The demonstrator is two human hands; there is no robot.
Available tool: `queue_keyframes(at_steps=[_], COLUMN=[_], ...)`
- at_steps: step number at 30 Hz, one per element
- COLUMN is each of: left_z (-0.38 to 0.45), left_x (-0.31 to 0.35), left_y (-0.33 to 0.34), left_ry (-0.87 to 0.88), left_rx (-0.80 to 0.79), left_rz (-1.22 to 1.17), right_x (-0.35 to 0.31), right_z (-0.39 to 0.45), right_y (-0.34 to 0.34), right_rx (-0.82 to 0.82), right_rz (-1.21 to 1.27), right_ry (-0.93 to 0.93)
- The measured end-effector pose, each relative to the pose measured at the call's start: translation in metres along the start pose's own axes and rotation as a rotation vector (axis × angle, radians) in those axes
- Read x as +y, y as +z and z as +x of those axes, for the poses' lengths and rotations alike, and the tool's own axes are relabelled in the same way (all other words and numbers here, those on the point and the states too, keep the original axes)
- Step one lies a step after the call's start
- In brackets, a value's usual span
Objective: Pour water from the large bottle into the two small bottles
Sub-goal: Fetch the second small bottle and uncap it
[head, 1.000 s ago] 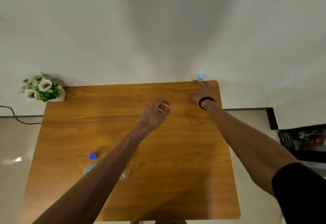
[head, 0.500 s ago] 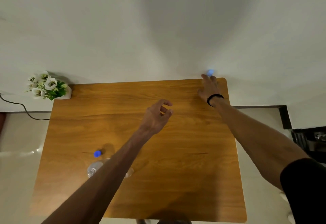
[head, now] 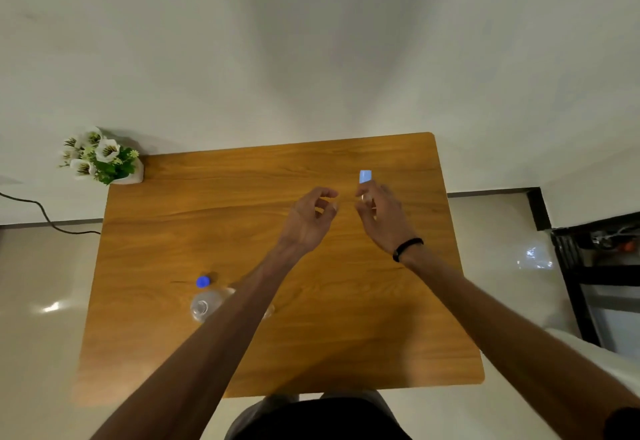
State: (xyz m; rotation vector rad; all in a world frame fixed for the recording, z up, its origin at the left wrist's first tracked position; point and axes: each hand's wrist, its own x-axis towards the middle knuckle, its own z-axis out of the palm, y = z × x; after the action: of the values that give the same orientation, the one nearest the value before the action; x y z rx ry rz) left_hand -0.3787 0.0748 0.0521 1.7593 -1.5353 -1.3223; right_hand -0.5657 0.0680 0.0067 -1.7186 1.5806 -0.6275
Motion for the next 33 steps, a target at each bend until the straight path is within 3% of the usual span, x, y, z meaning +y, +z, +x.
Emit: queue_keyframes(at_steps=[3, 10, 15, 19, 33], left_z=[-0.024, -0.111, -0.162, -0.183, -0.208], left_x=[-0.015, -0.050, -0.088, -0.106, -0.104], left_y=[-0.013, -0.054, -0.098, -0.114, -0.114], left_ry=[0.040, -0.057, -0.020, -0.024, -0.067], left_rx=[-0.063, -0.231, -0.331, -0.420, -0.326], left_rz=[-0.089, -0.605, -0.759, -0.867, -0.808], right_x=[-0.035, -0.116, -0.166, -0.187, -0.192], right_z=[-0.052, -0.144, -0.187, -0.205, -0.234], right_y=[0.013, 0.048, 0.089, 0.108, 0.113], right_rx=[-0.071, -0.118, -0.124, -0.162, -0.067], right_rz=[0.208, 0.715, 0.888, 1.030, 0.931], right_ry=[0.040, 0.318, 0.500, 0.521, 0.448])
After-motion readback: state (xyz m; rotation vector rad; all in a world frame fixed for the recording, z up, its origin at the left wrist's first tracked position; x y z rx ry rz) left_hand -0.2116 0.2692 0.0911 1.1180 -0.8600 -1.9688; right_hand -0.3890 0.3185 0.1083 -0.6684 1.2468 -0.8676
